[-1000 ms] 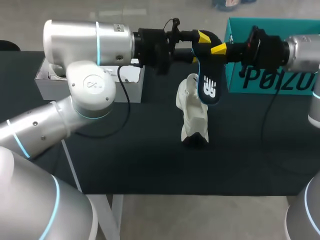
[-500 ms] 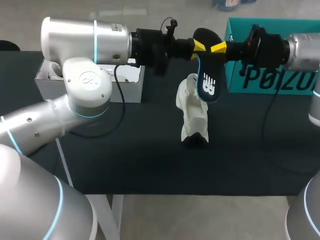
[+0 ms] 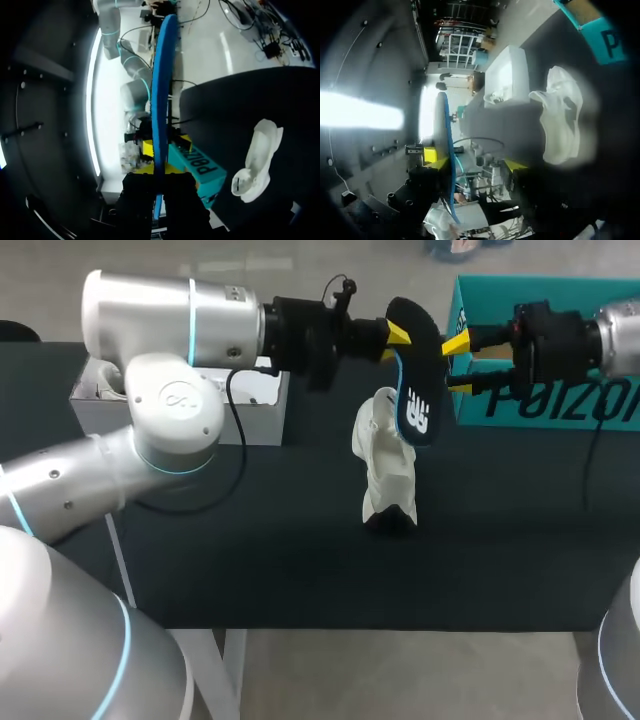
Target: Take the shoe out of the shoebox, open the shoe tongue, remove and reinsert the insole, then place the shoe into the shoebox
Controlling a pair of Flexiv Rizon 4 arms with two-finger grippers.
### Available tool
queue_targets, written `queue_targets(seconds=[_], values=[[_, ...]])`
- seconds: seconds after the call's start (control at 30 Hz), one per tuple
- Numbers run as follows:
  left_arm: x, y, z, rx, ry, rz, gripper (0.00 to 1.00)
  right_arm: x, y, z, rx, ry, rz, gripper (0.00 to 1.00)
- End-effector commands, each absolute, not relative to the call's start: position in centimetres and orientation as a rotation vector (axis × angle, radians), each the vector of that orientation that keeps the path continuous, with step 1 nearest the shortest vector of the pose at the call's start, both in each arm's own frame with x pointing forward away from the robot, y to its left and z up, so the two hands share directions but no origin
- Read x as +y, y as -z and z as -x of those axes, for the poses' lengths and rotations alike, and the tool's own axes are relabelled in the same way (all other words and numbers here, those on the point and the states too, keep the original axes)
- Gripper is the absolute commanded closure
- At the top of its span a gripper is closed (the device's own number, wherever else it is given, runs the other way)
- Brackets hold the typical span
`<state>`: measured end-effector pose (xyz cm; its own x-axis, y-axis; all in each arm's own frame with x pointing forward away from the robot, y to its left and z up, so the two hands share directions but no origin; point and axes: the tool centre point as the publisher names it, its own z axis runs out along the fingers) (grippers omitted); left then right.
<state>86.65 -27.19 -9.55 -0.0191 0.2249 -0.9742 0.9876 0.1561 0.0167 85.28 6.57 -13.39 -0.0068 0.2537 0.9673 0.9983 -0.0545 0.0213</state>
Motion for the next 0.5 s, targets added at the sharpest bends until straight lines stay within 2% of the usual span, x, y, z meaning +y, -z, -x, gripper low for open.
queue_targets(seconds=[0.03,0.2,0.33,0.5], values=[[-26.9,9.5,-86.3,1.472,0.963,-1.258,1.0,6.7,12.4,-84.7,-1.684,0.817,1.885,0.0],[-26.9,9.4,-85.7,1.49,0.968,-1.252,1.0,6.7,12.4,-84.7,-1.684,0.817,1.885,0.0],[-26.2,9.5,-85.4,1.509,0.961,-1.256,1.0,1.0,13.4,-84.9,-1.524,0.874,1.95,0.0],[-25.5,9.7,-85.1,1.534,0.944,-1.254,1.0,-3.3,11.6,-84.3,-1.463,0.999,1.941,0.0]])
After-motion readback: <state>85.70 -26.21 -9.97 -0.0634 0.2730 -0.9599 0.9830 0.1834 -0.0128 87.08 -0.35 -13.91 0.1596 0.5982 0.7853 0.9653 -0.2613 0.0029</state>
